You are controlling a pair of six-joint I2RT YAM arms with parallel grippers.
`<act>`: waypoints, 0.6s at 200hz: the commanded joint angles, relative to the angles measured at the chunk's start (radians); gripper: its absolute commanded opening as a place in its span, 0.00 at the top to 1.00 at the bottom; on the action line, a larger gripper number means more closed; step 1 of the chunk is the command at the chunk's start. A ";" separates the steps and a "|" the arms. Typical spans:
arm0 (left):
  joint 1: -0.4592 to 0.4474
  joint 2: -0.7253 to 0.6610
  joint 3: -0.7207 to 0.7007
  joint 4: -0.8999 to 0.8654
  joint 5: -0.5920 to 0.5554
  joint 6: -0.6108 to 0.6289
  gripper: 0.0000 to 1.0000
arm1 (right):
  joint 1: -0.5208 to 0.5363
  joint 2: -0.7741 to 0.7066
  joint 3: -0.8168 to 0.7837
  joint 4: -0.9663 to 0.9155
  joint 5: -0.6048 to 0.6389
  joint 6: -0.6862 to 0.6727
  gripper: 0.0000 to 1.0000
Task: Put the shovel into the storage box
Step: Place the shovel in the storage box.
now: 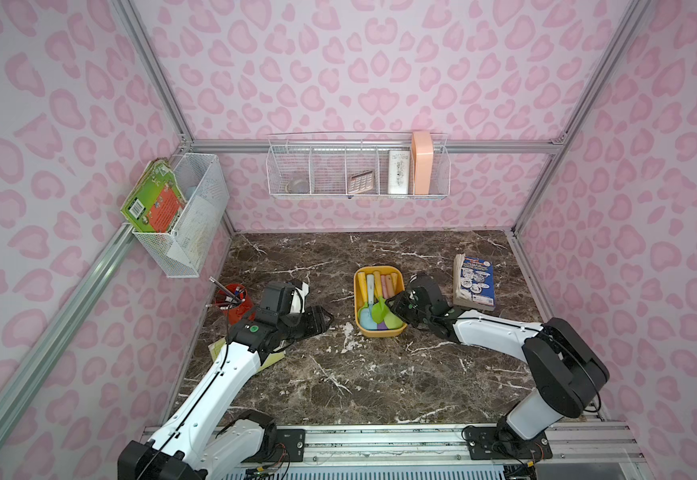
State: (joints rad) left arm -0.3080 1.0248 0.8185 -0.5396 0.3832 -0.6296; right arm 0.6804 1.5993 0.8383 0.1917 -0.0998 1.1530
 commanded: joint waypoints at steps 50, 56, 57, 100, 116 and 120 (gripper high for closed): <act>-0.001 0.000 -0.016 0.042 0.026 -0.027 0.40 | 0.010 0.029 0.009 0.006 -0.050 -0.060 0.84; -0.001 -0.002 -0.015 0.039 0.023 -0.027 0.40 | 0.012 0.038 0.012 0.012 -0.052 -0.057 0.85; -0.002 -0.004 -0.015 0.038 0.023 -0.026 0.40 | 0.013 0.039 0.013 0.012 -0.052 -0.056 0.85; 0.000 -0.011 -0.018 0.022 0.011 -0.021 0.40 | 0.008 0.082 0.010 0.041 -0.059 -0.038 0.92; 0.000 -0.008 -0.019 0.026 0.012 -0.022 0.40 | 0.005 0.090 0.014 0.056 -0.060 -0.033 0.96; 0.000 -0.006 -0.019 0.027 0.014 -0.023 0.40 | 0.005 0.093 0.017 0.058 -0.061 -0.031 0.97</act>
State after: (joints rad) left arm -0.3099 1.0142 0.7998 -0.5179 0.3973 -0.6548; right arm 0.6868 1.6791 0.8471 0.2291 -0.1642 1.1076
